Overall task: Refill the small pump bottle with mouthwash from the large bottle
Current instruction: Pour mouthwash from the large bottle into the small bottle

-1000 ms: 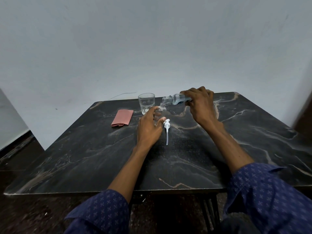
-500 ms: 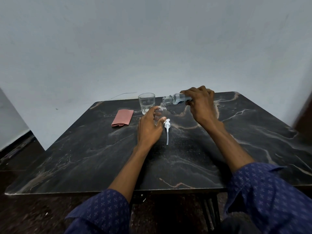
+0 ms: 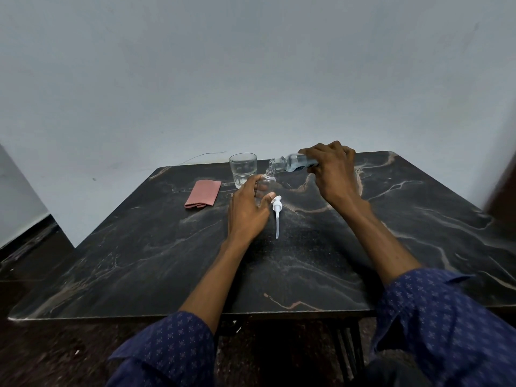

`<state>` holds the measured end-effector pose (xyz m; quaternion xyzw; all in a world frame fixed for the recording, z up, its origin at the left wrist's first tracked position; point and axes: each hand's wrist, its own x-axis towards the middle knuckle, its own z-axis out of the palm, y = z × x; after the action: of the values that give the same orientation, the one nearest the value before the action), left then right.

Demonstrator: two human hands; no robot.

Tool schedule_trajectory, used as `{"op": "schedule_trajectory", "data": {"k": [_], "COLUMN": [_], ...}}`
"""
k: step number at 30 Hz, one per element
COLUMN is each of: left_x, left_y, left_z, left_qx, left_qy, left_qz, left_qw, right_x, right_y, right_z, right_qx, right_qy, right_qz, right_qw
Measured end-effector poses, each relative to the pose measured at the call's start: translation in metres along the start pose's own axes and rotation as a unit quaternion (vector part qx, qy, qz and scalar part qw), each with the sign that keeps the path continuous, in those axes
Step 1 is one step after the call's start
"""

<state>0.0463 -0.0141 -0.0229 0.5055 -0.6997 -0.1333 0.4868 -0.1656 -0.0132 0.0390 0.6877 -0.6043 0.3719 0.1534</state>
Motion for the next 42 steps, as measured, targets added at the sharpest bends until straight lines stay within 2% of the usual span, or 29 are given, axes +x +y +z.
{"op": "schedule_trajectory", "data": {"k": [42], "left_x": [0.0003], "left_y": [-0.0016], "left_z": [0.0008], "left_qx": [0.002], "left_qy": [0.017], "left_qz": [0.006], "left_qw": [1.000], "right_x": [0.0006], "right_y": [0.0006], "right_z": [0.0014], "right_qx": [-0.010], "right_qy": [0.008], "right_qz": [-0.002], "right_qw": [1.000]}}
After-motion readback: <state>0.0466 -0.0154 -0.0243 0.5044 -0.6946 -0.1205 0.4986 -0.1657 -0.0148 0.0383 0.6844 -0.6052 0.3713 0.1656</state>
